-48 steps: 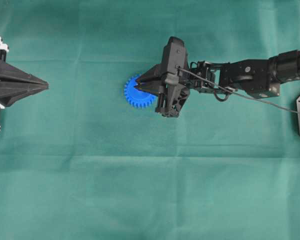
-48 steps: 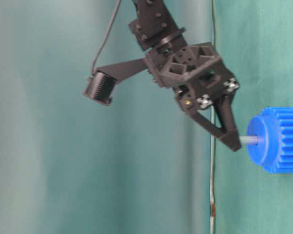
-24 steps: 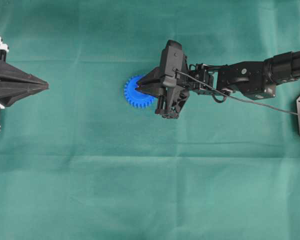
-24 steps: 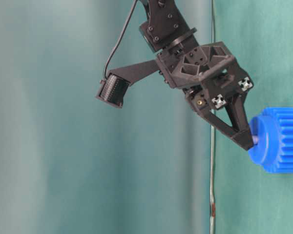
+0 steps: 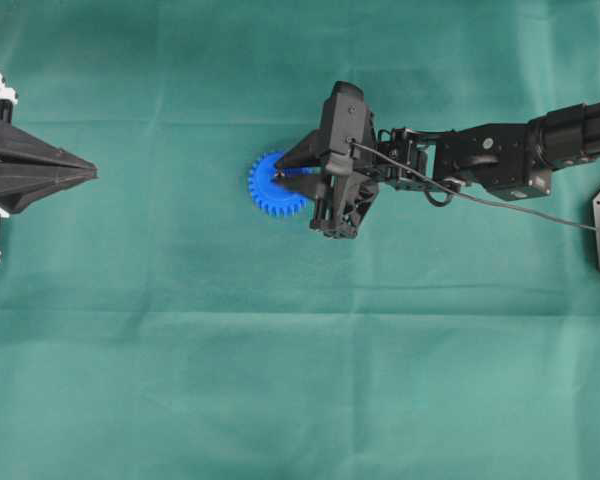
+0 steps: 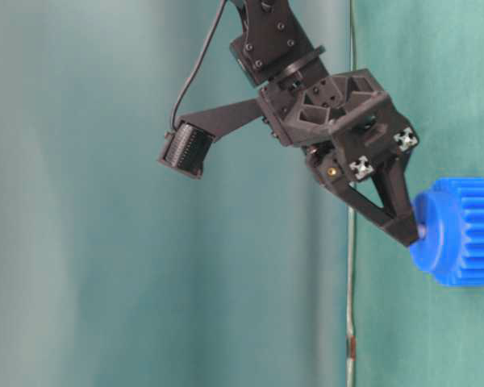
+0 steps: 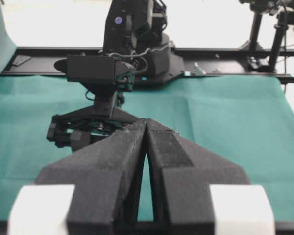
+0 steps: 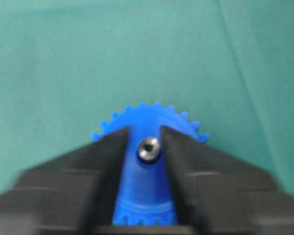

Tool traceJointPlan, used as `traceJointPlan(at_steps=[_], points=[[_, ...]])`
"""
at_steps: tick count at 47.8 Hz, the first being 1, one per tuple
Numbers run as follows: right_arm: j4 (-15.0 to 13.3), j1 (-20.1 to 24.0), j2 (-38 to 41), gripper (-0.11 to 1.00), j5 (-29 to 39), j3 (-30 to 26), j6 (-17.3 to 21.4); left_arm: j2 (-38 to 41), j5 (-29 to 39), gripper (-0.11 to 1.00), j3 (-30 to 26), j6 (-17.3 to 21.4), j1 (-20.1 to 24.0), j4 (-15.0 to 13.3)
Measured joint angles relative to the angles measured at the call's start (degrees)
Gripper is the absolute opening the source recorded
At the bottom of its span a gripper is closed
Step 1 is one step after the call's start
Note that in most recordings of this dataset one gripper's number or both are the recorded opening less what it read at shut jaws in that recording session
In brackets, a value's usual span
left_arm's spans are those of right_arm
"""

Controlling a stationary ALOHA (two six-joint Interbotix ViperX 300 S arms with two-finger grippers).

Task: Insert the shaft placed at a random location into the center hole of the medium gear at another random location.
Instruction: 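Open the right gripper and raise it off the inserted shaft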

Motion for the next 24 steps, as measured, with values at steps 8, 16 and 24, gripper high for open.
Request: traceJointPlan(at_steps=[8,16,24], points=[[-0.1,0.0,-0.1,0.89,0.0,0.0,0.0,0.0,0.0,0.0,0.0,0.0,0.0,-0.1],[-0.1,0.0,-0.1,0.82,0.0,-0.1,-0.1,0.0,0.0,0.0,0.0,0.0,0.0,0.0],[-0.1,0.0,-2.4,0.81,0.7,0.0,-0.1,0.0,0.0,0.0,0.0,0.0,0.0,0.0]])
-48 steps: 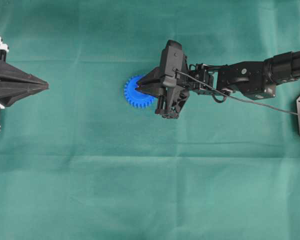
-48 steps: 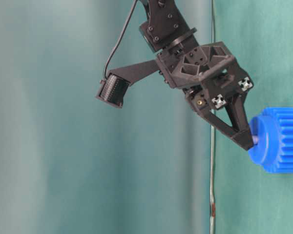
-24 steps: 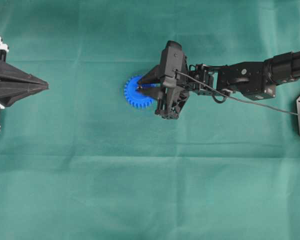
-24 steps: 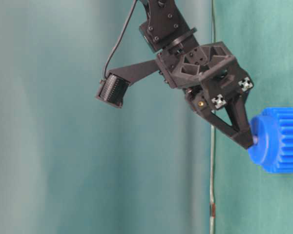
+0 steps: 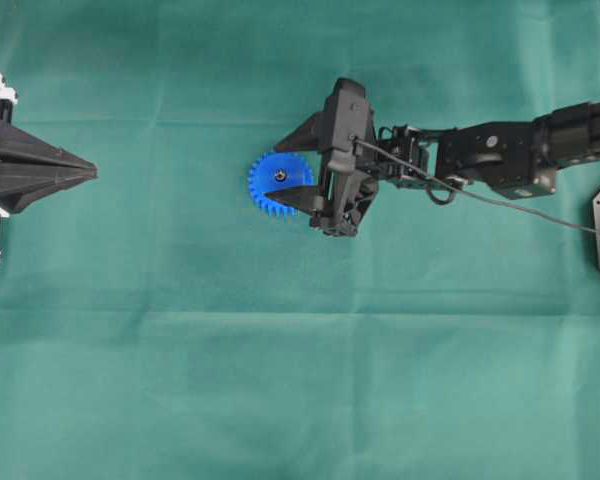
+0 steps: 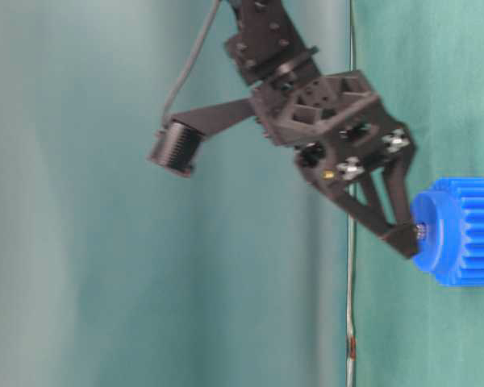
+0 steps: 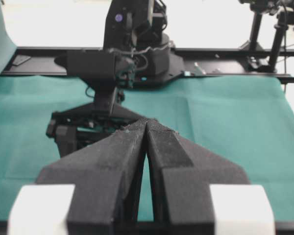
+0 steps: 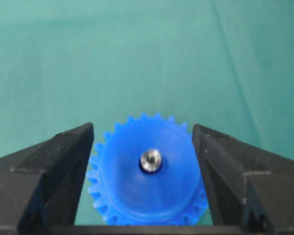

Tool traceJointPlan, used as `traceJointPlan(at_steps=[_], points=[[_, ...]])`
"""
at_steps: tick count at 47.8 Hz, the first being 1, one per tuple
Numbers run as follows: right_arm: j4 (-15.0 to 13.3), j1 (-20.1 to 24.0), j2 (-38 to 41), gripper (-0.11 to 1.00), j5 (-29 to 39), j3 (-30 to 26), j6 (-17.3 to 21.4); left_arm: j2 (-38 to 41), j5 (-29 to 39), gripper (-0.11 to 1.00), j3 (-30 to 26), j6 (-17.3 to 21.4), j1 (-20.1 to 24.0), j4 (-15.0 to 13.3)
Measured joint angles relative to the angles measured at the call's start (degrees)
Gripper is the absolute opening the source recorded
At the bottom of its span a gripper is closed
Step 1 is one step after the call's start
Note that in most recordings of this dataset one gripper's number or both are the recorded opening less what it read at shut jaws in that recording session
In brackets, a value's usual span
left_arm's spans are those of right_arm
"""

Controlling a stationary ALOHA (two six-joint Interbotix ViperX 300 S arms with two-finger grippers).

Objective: Insert the shaft placed at a random location into the center hole of the medium gear at another random location.

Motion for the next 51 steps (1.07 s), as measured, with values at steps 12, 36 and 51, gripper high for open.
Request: traceJointPlan(at_steps=[12,36,51], points=[[-0.4,0.2,-7.6,0.81,3.5,0.0,0.0,0.0,0.5,0.0,0.0,0.0,0.0,0.0],[-0.9,0.2,-22.8,0.81,5.8,7.2,0.0,0.0,0.5,0.0,0.0,0.0,0.0,0.0],[-0.5,0.2,-32.5,0.81,8.5,14.6,0.0,0.0,0.5,0.0,0.0,0.0,0.0,0.0]])
